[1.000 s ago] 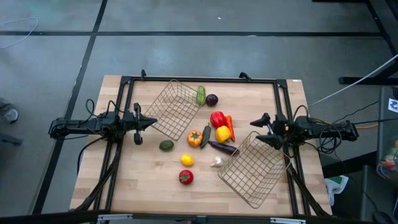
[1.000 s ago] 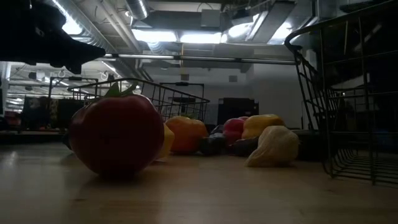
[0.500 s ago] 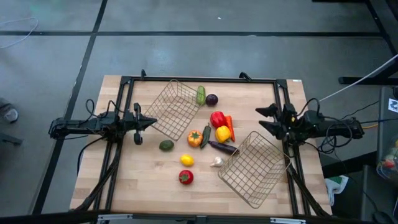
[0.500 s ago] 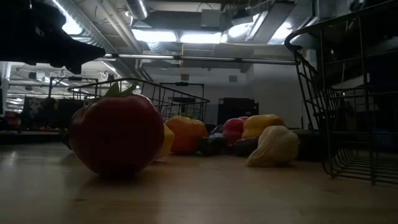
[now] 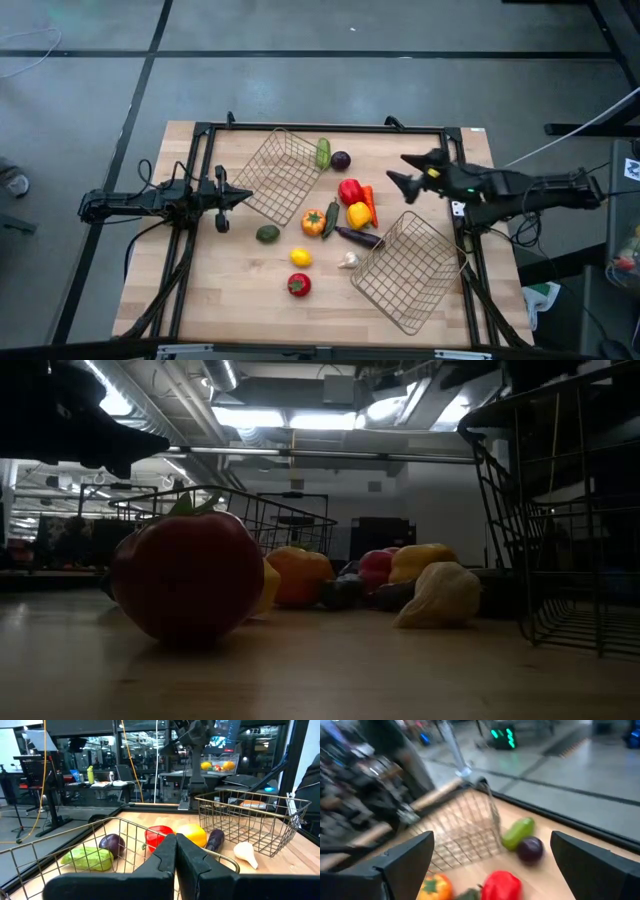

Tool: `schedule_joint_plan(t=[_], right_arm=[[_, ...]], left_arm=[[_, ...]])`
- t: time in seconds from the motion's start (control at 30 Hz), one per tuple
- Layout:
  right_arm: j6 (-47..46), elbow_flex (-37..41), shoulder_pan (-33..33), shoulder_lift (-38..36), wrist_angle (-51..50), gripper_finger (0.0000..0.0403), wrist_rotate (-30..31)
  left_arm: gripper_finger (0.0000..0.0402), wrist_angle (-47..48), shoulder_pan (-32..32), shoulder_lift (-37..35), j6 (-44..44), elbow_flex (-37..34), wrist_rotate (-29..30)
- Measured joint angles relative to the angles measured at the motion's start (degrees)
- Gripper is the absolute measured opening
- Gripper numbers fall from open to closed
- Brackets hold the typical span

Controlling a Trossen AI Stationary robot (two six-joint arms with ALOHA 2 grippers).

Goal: Sort produce into baskets
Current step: Put the red bell pepper into the bottom basket

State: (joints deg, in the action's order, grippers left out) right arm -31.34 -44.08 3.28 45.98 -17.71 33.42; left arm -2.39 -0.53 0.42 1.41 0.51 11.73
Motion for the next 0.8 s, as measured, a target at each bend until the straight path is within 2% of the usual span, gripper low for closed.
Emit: schedule_joint_plan(t=[0.17,0.37,0.43,0.6,0.8], right_arm=[[-3.2,-9.21,-4.67,11.66,-8.91,0.0397,-4.09],[-3.41,-16.17,-11.42,24.19,-12.47,0.0397,-18.88],[-3.43,-17.38,-12.99,27.89,-12.65,0.0397,-21.97],[-3.98,-19.43,-14.87,35.47,-12.99,0.0397,-24.01],[-9.18,-19.86,-15.02,40.4,-12.95,0.0397,-24.04]], left_arm=[[0.0,0.02,0.01,0.0,0.02,0.0,0.0],[0.0,0.02,0.02,0.0,-0.04,-0.01,0.0],[0.0,0.01,0.02,-0.02,-0.07,-0.01,0.0],[0.0,0.02,0.02,-0.02,-0.08,-0.01,0.0],[0.0,0.02,0.02,-0.02,-0.13,0.0,0.0]])
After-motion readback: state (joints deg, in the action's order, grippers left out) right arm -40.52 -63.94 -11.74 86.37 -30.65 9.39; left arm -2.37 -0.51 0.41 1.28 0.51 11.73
